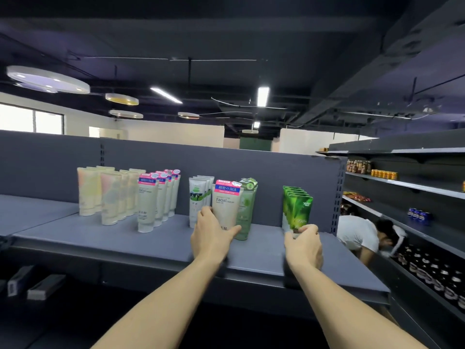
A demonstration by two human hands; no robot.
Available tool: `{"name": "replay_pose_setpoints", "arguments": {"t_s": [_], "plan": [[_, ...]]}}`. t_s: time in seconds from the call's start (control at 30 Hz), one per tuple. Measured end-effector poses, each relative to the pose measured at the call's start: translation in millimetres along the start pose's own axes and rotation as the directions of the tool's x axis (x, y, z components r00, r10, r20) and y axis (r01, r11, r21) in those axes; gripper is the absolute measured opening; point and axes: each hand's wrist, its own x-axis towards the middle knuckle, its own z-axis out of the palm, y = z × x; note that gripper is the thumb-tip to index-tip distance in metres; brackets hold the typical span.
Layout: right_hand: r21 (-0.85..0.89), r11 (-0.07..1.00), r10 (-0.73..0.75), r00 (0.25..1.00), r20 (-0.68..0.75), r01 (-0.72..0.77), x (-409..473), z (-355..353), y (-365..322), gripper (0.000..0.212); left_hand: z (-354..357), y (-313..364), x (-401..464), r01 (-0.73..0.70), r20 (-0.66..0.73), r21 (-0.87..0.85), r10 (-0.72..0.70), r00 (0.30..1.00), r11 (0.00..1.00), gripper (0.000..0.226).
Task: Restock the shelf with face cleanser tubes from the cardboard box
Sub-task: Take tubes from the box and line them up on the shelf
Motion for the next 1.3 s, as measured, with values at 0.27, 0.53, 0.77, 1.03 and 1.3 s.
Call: {"name": "replay_pose_setpoints", "arguments": {"t_s": [0.27, 0.53, 0.77, 1.03, 1.3], "plan": [[-0.016, 0.995, -0.099, 0.982, 0.162, 0.103, -62.4, 47.6, -49.0, 0.010, -53.0, -49.1, 21.8, 0.058, -0.004, -0.026, -0.058, 0.998, 0.998, 0.071], [-0.045, 0.991, -0.116, 0.977, 0.180, 0.126, -133.4, 105.0, -102.5, 0.010, -111.0, -119.1, 57.4, 0.046, -0.005, -0.015, -0.046, 0.999, 0.999, 0.069], [-0.056, 0.992, -0.107, 0.983, 0.152, 0.117, -174.3, 145.6, -140.2, 0.011, -145.1, -175.1, 95.8, 0.086, 0.039, -0.016, -0.085, 0.996, 0.996, 0.070], [-0.084, 0.985, -0.136, 0.976, 0.170, 0.152, -187.3, 168.5, -160.6, 0.015, -138.7, -189.2, 112.7, 0.073, 0.104, -0.040, -0.068, 0.992, 0.997, 0.069], [-0.110, 0.987, -0.103, 0.986, 0.132, 0.118, -169.3, 161.3, -150.5, 0.012, -125.2, -188.3, 127.8, 0.101, 0.084, -0.034, -0.098, 0.992, 0.994, 0.070]]}}
